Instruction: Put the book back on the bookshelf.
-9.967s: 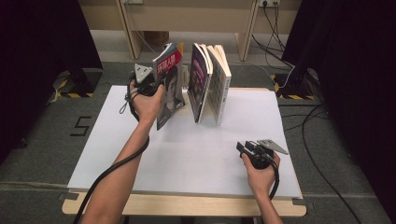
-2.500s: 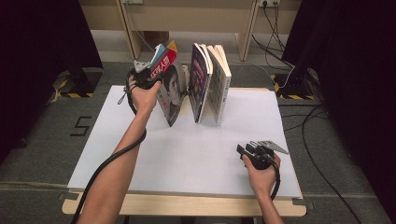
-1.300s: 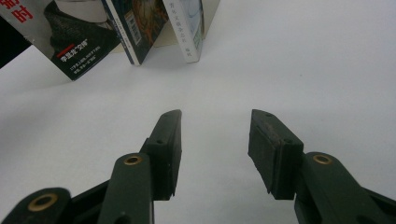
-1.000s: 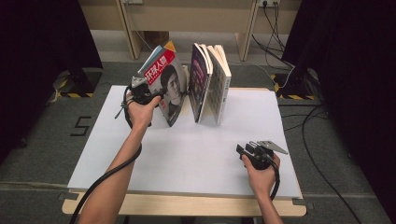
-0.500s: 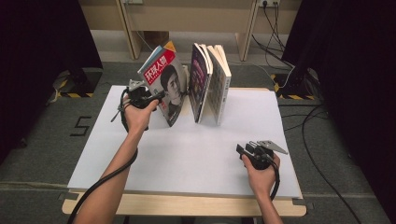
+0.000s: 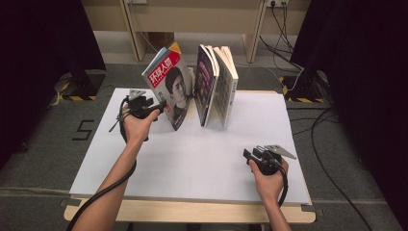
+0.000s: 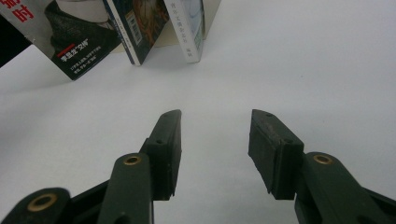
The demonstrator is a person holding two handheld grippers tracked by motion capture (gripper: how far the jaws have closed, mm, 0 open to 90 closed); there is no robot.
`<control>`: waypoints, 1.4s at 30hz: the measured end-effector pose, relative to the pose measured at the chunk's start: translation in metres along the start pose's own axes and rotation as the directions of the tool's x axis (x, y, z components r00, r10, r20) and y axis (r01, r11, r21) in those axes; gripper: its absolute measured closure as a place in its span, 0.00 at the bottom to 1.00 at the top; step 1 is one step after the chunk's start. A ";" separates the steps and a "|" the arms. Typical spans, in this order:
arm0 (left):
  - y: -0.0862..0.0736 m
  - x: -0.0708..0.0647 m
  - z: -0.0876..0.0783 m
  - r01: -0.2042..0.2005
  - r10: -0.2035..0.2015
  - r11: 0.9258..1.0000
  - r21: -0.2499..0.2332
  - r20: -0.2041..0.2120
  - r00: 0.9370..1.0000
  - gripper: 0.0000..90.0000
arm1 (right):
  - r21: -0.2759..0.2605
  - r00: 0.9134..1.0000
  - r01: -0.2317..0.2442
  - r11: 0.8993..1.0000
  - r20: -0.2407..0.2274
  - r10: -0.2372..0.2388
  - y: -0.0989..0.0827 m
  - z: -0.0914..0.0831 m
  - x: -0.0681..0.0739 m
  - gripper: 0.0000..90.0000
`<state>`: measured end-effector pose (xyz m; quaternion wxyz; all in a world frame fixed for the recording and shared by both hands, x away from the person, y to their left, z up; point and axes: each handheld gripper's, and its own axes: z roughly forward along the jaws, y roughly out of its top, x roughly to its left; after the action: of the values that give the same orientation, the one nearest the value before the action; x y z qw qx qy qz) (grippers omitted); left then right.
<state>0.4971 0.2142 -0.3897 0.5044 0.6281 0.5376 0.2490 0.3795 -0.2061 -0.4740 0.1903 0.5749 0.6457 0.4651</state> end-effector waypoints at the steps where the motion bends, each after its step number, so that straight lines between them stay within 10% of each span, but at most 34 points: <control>1: -0.001 0.000 -0.001 0.000 0.000 1.000 0.003 0.001 1.000 0.43 | 0.000 1.000 0.001 1.000 -0.002 -0.001 0.000 0.000 0.000 0.61; 42: -0.051 0.013 -0.042 0.005 -0.011 0.997 0.080 0.070 0.997 0.40 | -0.004 1.000 -0.002 1.000 0.003 0.002 0.001 -0.003 0.000 0.60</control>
<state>0.4435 0.2372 -0.4228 0.4986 0.6539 0.5315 0.2030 0.3777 -0.2069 -0.4720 0.1921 0.5759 0.6439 0.4656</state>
